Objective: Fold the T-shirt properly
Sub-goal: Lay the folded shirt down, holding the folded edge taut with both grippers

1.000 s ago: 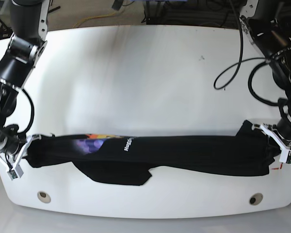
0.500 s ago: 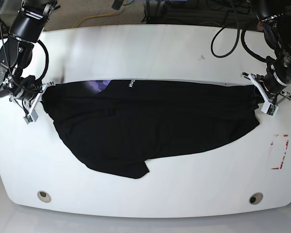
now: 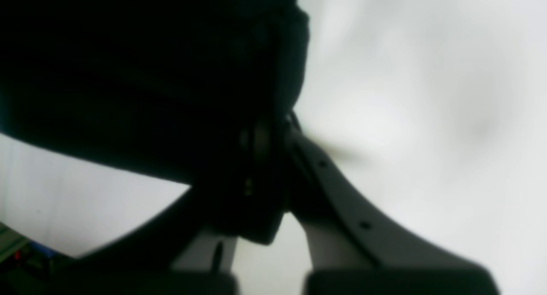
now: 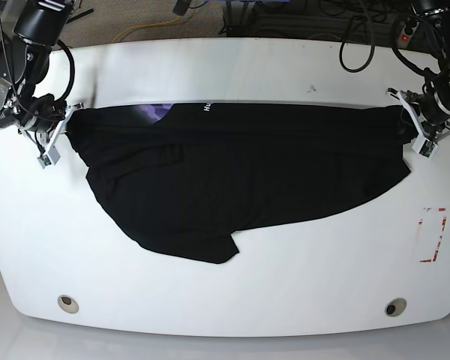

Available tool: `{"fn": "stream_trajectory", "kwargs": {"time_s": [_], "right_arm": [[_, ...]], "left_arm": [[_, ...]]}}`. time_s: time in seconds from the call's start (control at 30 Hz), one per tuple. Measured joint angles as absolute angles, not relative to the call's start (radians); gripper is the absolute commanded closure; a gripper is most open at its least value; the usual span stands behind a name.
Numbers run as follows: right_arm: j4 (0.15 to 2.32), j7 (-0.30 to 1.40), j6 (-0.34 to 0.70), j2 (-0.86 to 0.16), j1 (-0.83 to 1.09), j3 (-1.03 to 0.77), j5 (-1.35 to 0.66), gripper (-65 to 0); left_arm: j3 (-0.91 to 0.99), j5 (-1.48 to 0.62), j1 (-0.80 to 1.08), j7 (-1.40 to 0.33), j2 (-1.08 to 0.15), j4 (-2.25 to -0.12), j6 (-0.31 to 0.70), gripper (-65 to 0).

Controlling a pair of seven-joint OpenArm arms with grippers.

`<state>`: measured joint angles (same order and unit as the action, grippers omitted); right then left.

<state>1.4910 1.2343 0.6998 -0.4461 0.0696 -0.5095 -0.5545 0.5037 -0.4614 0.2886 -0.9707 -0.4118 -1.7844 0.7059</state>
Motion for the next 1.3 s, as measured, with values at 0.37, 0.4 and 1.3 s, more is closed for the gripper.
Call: {"fn": "stream_trajectory", "kwargs": {"time_s": [0.37,0.4,1.3], "right_arm": [[1.489,1.235,0.7,-0.452,0.116,-0.51,-0.542,-35.0],[1.489,1.235,0.699,-0.451,0.118,-0.51,-0.537,-35.8],[1.491,1.234,0.699,-0.421,0.112,-0.513,-0.532,-33.5]], "left_arm": [[0.508,-0.465,0.334,-1.036,-0.509,-1.785,0.704,-44.0],[0.514,-0.465,0.334,-1.036,-0.509,-1.79,0.704,-44.0],[0.613,-0.885,0.405,-1.294,-0.525,-1.839,0.7,-44.4]]}}
